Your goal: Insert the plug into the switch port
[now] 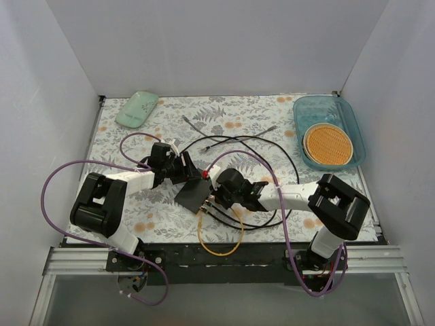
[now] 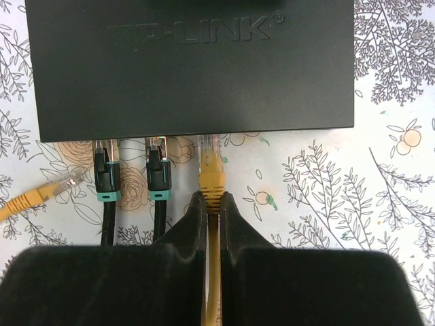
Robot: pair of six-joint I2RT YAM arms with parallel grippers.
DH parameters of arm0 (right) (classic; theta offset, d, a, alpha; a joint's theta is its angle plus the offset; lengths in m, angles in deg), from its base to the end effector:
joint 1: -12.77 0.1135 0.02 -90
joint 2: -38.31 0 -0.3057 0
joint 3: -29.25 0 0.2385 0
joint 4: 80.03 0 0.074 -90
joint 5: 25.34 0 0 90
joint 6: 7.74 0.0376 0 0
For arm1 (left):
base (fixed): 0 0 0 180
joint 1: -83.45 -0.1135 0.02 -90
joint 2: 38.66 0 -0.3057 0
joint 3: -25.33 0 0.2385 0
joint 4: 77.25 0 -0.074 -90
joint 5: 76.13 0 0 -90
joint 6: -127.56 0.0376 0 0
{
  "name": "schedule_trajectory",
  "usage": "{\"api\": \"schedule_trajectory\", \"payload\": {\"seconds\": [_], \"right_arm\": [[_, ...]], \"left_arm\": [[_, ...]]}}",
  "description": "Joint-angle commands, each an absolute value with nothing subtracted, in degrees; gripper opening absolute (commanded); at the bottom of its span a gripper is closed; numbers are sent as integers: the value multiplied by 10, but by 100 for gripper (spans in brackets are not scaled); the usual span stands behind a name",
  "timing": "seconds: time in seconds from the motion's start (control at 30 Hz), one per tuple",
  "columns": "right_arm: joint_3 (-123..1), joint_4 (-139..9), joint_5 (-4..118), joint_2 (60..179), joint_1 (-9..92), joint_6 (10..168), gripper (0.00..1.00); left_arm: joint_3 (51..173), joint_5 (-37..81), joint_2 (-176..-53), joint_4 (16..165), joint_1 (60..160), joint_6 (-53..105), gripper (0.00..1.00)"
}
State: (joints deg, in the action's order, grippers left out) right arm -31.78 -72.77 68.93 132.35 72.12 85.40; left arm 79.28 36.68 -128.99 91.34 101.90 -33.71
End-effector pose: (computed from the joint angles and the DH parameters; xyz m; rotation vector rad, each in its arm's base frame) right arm 0.1689 0.2796 0.2164 -1.0570 2.0642 0.4835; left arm 0.2674 -0.1046 0.1972 -1.0022 2.4858 -1.1096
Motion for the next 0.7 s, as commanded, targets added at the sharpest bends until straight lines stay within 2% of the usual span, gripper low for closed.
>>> {"api": "schedule_trajectory", "payload": {"seconds": [0.0,0.27,0.67], "right_arm": [[-293,-884,700,1293,726,897,1],[-285,-952,714,1308,728,940,1],[-303,-952,715,1297,732,932,1]], "left_arm": [[775,383,-1295,885,1023,-336,57],[758,393,-1282,885,1023,-347,54],[744,396,-1280,885,1023,-350,52]]}}
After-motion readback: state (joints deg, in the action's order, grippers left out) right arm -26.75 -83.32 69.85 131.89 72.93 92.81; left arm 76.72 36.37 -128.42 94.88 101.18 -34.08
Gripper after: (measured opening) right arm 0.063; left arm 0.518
